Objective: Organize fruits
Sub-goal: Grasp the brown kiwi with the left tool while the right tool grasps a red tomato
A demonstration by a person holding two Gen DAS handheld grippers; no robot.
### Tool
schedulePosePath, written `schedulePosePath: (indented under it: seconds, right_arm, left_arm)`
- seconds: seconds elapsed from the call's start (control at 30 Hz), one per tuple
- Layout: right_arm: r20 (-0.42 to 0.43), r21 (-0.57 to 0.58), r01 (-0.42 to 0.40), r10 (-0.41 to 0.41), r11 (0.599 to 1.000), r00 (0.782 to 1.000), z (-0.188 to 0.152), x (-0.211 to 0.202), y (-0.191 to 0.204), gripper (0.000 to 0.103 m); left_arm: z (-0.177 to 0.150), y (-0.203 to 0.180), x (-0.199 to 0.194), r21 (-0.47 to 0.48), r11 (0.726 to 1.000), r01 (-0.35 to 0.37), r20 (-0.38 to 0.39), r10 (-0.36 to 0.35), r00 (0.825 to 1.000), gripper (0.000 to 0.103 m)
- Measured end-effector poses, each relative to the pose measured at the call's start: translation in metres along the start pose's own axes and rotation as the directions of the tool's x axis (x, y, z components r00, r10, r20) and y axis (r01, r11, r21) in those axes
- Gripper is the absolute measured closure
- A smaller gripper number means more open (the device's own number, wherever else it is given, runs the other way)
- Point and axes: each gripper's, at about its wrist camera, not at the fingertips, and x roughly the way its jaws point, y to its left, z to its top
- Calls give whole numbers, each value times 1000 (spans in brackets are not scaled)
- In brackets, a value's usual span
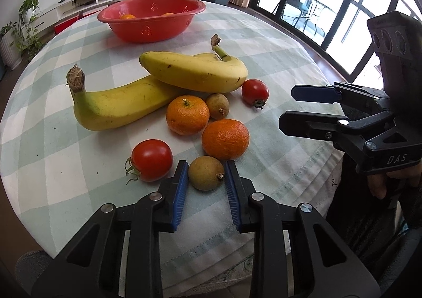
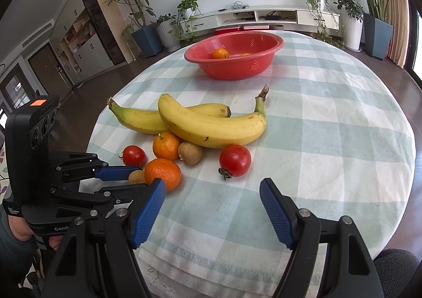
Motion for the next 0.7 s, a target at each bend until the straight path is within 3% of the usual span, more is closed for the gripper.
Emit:
schedulePosePath:
  seconds: [0.7]
  right_arm:
    - [-93, -90, 84, -92, 992, 991, 29, 37, -9, 39]
  left_arm:
    - [-16, 12, -15, -94, 995, 33, 28, -30, 999, 77]
